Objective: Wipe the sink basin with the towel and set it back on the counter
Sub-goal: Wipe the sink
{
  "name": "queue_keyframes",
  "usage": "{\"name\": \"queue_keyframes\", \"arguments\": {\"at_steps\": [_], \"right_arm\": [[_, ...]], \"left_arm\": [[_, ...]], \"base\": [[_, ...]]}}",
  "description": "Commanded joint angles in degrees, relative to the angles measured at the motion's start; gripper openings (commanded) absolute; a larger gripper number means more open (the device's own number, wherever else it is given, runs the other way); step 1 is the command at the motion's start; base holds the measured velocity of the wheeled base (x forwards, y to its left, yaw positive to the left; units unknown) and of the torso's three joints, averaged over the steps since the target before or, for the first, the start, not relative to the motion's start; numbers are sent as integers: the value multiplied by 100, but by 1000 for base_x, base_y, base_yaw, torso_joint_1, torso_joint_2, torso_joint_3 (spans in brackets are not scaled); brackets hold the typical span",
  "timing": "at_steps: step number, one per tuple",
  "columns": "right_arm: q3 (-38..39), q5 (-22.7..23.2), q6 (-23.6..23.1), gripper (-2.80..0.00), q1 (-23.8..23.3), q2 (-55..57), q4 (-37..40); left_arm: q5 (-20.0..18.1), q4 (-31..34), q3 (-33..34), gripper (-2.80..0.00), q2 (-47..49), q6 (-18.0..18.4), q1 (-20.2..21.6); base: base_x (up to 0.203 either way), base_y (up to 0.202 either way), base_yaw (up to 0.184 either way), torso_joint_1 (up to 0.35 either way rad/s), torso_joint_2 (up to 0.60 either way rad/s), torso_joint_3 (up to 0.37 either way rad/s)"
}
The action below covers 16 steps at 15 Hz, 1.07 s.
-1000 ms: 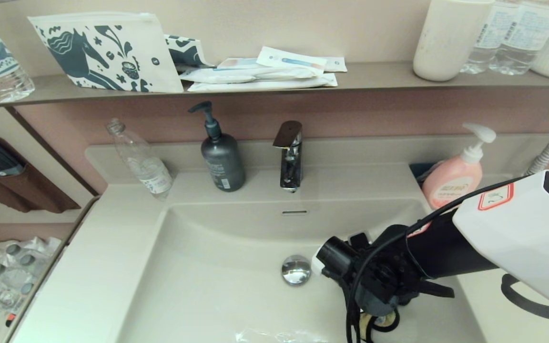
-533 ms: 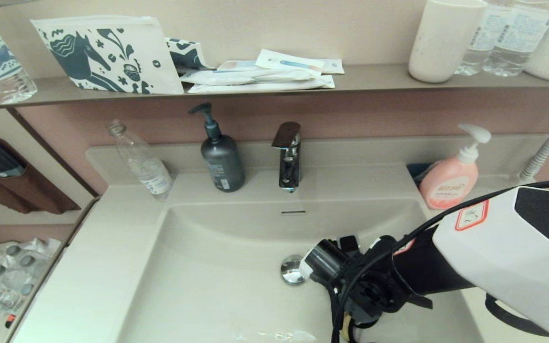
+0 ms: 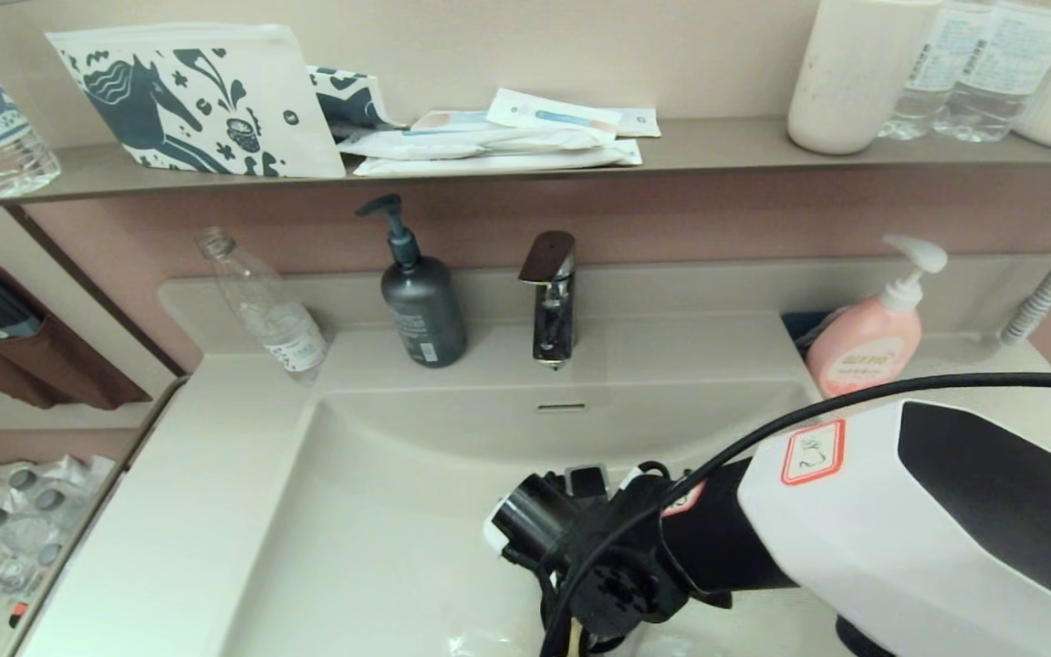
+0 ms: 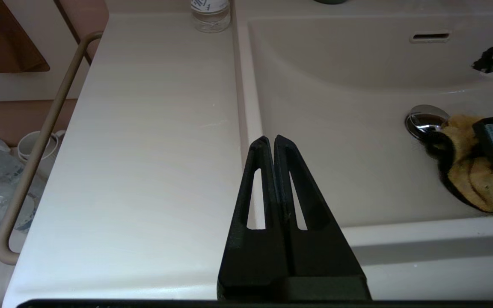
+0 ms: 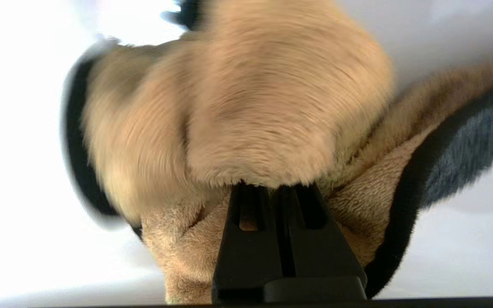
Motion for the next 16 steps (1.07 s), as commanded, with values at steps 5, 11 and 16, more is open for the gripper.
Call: {"name": "queue_keyframes", "arguments": {"at_steps": [5, 11, 16], "right_arm": [[-842, -90, -7, -280, 23, 378, 775], [-114, -957, -289, -280, -753, 263, 1113], [-354, -972, -601, -280, -1011, 304, 28]], "left_arm": [[2, -2, 0, -280, 1, 1, 1], [2, -2, 0, -280, 1, 1, 1], [2, -2, 0, -280, 1, 1, 1]], "base": [[0, 0, 0, 0, 0, 0], [0, 0, 0, 0, 0, 0], [0, 0, 0, 0, 0, 0]]}}
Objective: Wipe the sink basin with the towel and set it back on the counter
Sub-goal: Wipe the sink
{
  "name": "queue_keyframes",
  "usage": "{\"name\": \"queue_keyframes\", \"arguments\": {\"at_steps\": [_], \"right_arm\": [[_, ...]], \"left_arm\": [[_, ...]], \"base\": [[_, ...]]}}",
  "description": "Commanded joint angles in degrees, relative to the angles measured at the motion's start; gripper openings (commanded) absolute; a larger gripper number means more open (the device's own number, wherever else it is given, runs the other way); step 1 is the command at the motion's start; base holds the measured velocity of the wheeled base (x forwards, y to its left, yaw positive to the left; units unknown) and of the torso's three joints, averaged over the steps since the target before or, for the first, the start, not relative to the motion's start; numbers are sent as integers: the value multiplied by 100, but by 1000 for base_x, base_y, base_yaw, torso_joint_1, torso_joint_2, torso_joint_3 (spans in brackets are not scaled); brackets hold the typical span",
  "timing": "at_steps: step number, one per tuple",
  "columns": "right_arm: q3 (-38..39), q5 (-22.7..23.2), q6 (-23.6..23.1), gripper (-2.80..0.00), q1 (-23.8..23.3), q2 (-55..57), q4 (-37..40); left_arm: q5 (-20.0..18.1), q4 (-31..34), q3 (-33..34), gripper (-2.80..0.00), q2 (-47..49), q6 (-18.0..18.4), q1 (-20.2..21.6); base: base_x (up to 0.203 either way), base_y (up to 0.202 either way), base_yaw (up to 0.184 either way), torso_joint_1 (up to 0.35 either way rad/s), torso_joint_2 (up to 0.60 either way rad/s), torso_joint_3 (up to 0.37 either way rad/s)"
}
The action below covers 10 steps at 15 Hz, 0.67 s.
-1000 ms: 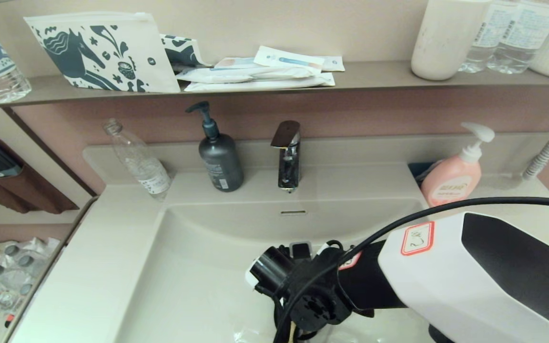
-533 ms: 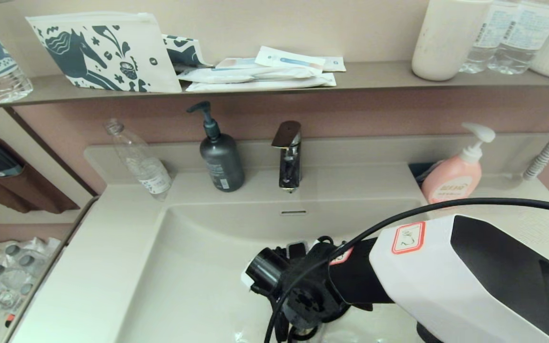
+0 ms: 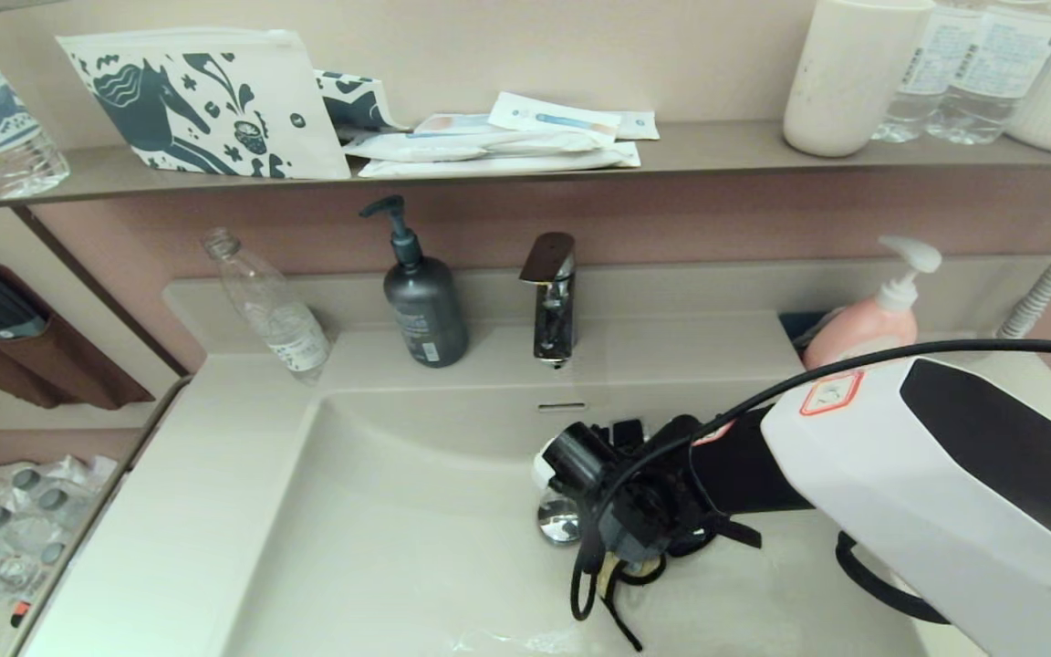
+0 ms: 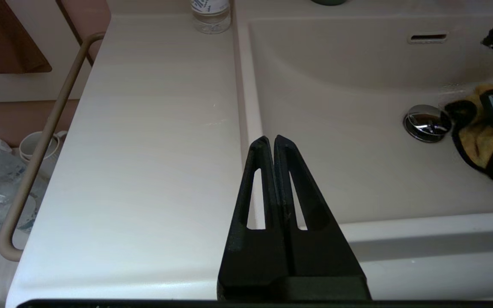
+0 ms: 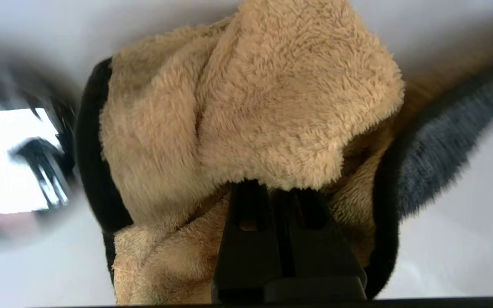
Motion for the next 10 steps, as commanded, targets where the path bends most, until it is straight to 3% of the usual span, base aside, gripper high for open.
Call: {"name": "queue_keyframes", "arguments": {"at_steps": [1, 5, 10], "right_arm": [[-160, -8, -149, -280, -12, 127, -740], [-895, -90, -314, -280, 28, 416, -1374], [-1123, -56, -687, -280, 584, 594, -2051]], "left_arm": [[0, -1, 0, -280, 1, 1, 1], [0, -1, 0, -280, 1, 1, 1], [0, -1, 0, -280, 1, 1, 1]], "base": [[0, 0, 0, 0, 0, 0], [0, 0, 0, 0, 0, 0], [0, 0, 0, 0, 0, 0]]}}
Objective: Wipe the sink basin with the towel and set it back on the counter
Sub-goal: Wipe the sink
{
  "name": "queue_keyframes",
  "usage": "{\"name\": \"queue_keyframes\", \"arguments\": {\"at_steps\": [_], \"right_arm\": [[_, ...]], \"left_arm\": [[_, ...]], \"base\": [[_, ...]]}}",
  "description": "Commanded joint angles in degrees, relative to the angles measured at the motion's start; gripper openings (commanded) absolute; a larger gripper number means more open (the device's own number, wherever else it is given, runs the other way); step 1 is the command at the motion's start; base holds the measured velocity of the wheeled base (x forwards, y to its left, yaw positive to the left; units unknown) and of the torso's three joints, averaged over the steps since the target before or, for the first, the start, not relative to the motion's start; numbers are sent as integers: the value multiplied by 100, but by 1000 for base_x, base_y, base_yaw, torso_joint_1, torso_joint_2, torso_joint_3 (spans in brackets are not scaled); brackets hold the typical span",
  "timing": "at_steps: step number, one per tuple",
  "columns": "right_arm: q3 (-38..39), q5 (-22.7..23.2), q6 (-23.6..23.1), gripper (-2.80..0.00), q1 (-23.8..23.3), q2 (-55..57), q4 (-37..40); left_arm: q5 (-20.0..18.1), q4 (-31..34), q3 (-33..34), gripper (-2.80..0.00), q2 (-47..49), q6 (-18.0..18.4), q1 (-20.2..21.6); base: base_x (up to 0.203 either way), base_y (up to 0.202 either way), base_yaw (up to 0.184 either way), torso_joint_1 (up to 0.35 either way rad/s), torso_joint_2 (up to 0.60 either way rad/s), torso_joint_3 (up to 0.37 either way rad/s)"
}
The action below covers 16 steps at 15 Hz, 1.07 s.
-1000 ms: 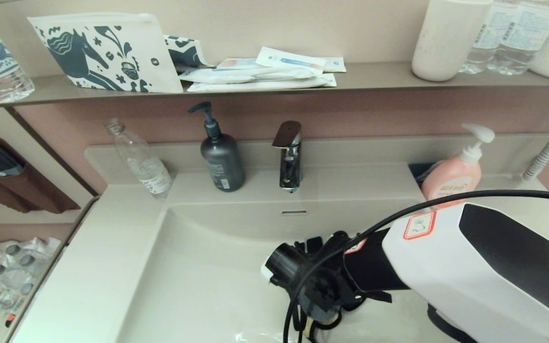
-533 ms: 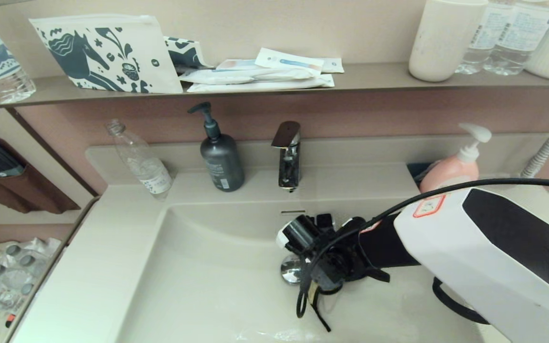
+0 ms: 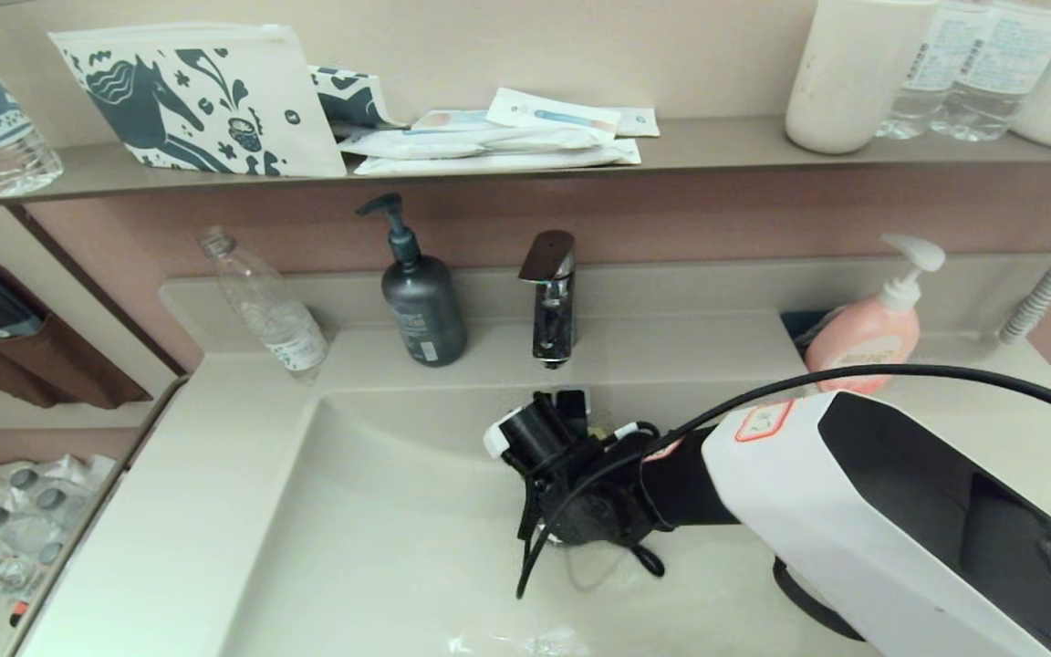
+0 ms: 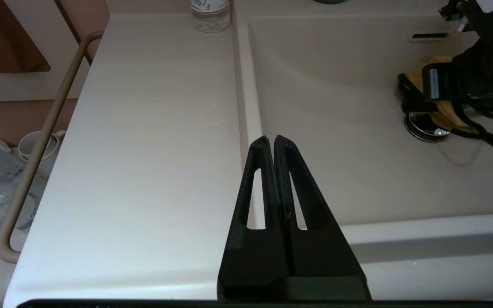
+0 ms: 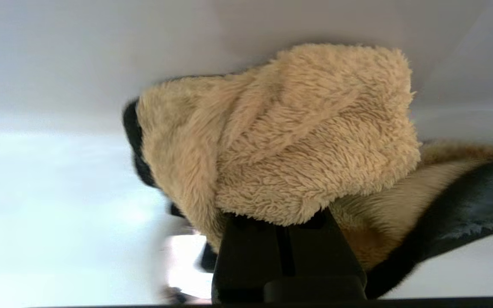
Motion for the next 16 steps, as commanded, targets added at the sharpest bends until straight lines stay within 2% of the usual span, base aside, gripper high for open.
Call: {"name": "queue_keyframes", "arguments": {"at_steps": [1, 5, 9, 13, 16], "right_arm": [[-28, 21, -152, -280, 264, 125, -159], [-635, 40, -317, -280, 695, 522, -120], [-677, 265, -480, -280, 1064, 441, 72], [-312, 575, -432, -280, 1222, -216, 1123], [111, 714, -408, -280, 1252, -1001, 2429]], "left_arm": [[2, -1, 0, -280, 1, -1, 1], [2, -1, 0, -280, 1, -1, 1], [2, -1, 0, -280, 1, -1, 1], [2, -1, 0, -280, 1, -1, 1], [2, -1, 0, -280, 1, -1, 1]], "base": [[0, 0, 0, 0, 0, 0], [0, 0, 0, 0, 0, 0], [0, 0, 0, 0, 0, 0], [0, 0, 0, 0, 0, 0], [0, 0, 0, 0, 0, 0]]}}
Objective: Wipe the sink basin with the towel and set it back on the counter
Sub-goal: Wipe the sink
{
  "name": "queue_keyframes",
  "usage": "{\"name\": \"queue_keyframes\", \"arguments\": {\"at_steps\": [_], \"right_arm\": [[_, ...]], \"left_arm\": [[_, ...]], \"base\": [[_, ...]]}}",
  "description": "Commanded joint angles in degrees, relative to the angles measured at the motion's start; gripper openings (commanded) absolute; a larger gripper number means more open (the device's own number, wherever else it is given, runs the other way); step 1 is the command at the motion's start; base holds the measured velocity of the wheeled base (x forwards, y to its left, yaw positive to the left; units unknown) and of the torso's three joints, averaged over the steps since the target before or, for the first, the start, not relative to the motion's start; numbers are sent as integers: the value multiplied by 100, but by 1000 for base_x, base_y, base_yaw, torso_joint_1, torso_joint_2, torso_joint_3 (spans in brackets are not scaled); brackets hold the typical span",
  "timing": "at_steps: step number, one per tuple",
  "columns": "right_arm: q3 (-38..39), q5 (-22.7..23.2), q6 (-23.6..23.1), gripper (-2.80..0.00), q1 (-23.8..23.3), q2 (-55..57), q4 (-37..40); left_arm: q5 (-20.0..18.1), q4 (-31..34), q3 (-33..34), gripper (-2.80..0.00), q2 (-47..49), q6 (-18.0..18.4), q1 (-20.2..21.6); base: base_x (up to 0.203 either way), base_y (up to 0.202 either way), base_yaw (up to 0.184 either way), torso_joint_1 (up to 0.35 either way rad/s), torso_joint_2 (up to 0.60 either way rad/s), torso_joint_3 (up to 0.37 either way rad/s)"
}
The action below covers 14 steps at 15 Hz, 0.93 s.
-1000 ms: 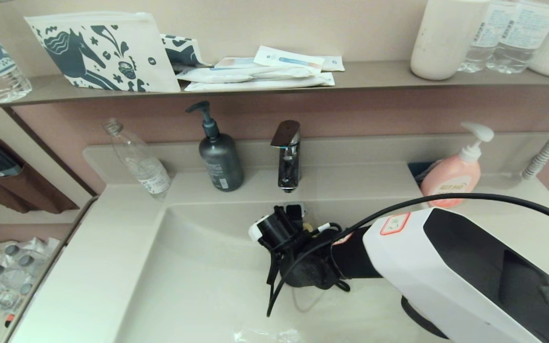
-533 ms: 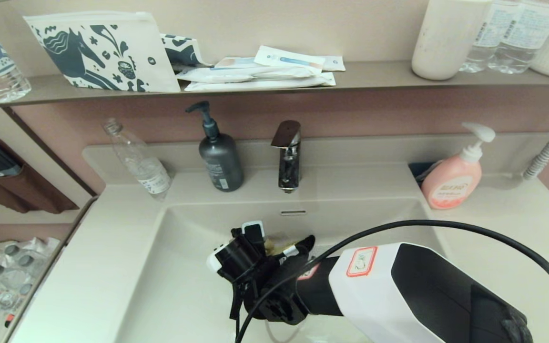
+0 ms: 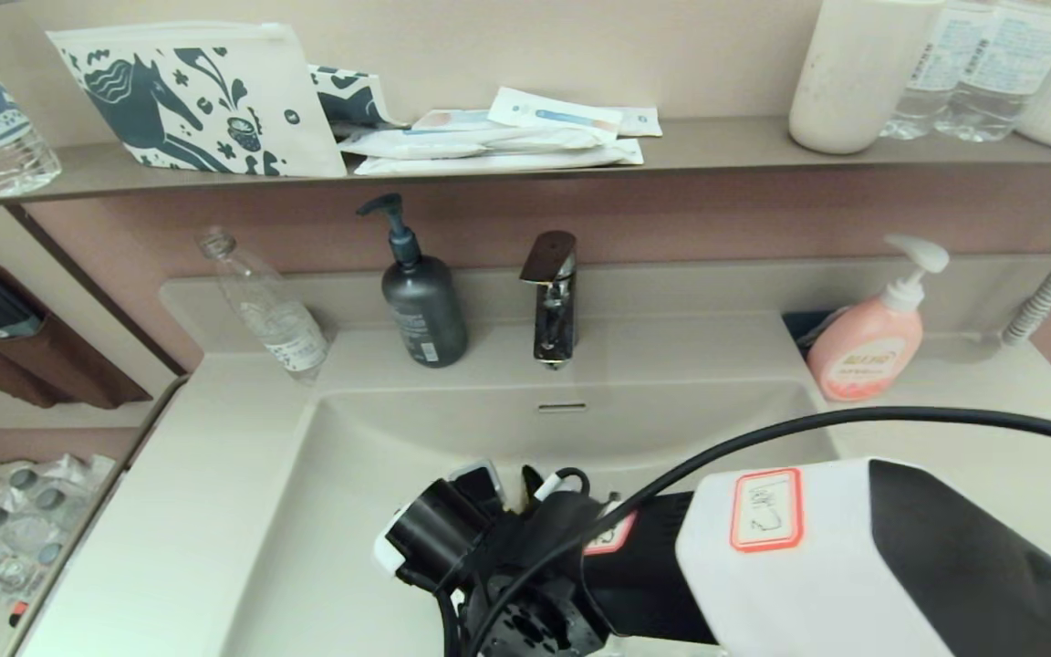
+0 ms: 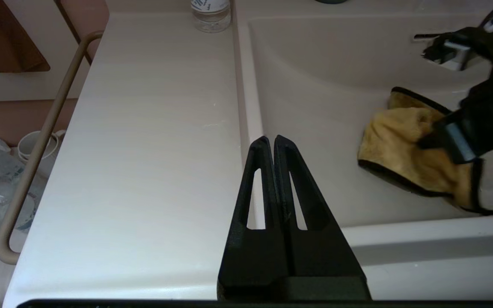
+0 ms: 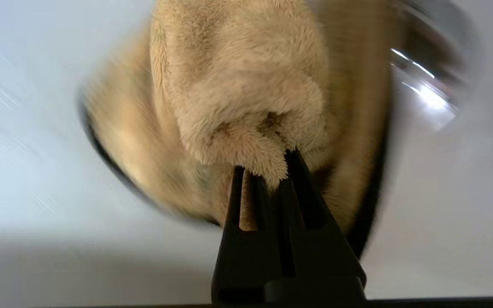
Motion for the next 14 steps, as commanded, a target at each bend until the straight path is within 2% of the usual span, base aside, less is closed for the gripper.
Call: {"name": "queue_keyframes", "arguments": {"at_steps": [1, 3, 5, 10, 14], "right_arm": [[345, -26, 97, -280, -16, -798, 784], [881, -134, 255, -280, -100, -1285, 1283], [1428, -468, 371, -280, -303, -1684, 1516], [2764, -568, 424, -280, -802, -2848, 1642], [3445, -571, 446, -280, -1206, -3691, 1632]], "left_arm": [[0, -1, 0, -280, 1, -1, 1], [0, -1, 0, -280, 1, -1, 1], [0, -1, 0, -280, 1, -1, 1], [0, -1, 0, -280, 1, -1, 1], [0, -1, 0, -280, 1, -1, 1]], "base": [[0, 0, 0, 0, 0, 0], [0, 0, 0, 0, 0, 0], [0, 0, 0, 0, 0, 0], [0, 0, 0, 0, 0, 0], [0, 0, 0, 0, 0, 0]]}}
